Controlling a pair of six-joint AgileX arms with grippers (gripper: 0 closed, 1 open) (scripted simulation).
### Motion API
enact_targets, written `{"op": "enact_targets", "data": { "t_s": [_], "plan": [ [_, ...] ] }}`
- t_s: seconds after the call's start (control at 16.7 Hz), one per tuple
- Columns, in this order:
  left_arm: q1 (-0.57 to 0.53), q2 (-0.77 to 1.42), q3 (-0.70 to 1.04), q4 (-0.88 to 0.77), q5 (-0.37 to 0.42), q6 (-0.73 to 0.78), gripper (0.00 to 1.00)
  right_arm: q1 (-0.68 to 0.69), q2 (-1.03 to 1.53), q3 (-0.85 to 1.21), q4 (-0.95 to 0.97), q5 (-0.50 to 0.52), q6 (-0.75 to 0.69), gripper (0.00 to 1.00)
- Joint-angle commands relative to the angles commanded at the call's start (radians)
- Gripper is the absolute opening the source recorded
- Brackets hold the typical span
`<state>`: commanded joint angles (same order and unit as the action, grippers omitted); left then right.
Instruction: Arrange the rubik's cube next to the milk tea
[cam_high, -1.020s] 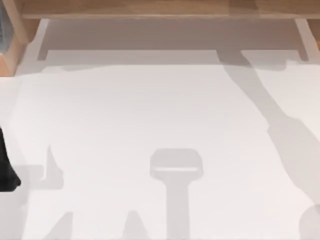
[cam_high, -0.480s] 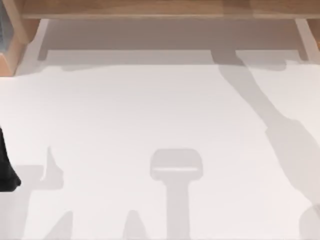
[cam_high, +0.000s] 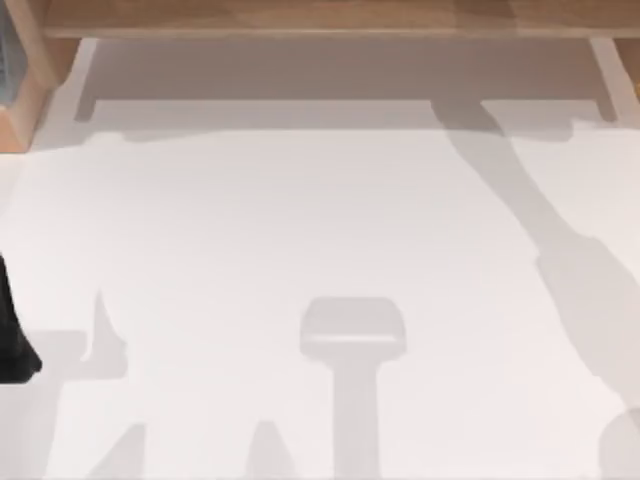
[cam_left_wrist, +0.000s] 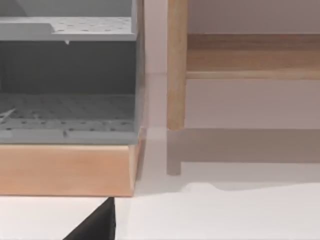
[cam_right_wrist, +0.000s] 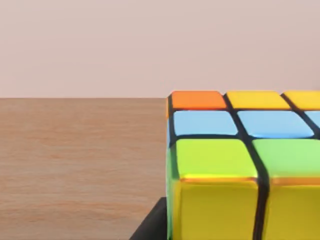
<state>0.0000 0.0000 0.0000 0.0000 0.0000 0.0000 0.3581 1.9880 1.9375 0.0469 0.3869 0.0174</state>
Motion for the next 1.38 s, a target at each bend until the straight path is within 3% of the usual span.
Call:
{"op": "enact_targets", "data": {
  "t_s": [0.42,0.78,1.02,1.38],
  "plan": [
    [0.000,0.000,0.000,0.000,0.000,0.000,1.00,0.002,-0.054,-0.008,-0.030,-0.005,0.034,0.00],
    [0.000,0.000,0.000,0.000,0.000,0.000,1.00,-0.002,-0.246,-0.089,-0.246,-0.034,0.157,0.00],
    [0.000,0.000,0.000,0.000,0.000,0.000,1.00,-0.005,-0.359,-0.285,-0.475,-0.105,0.238,0.00],
    [0.000,0.000,0.000,0.000,0.000,0.000,1.00,-0.007,-0.457,-0.787,-0.862,-0.283,0.332,0.00]
  ]
}}
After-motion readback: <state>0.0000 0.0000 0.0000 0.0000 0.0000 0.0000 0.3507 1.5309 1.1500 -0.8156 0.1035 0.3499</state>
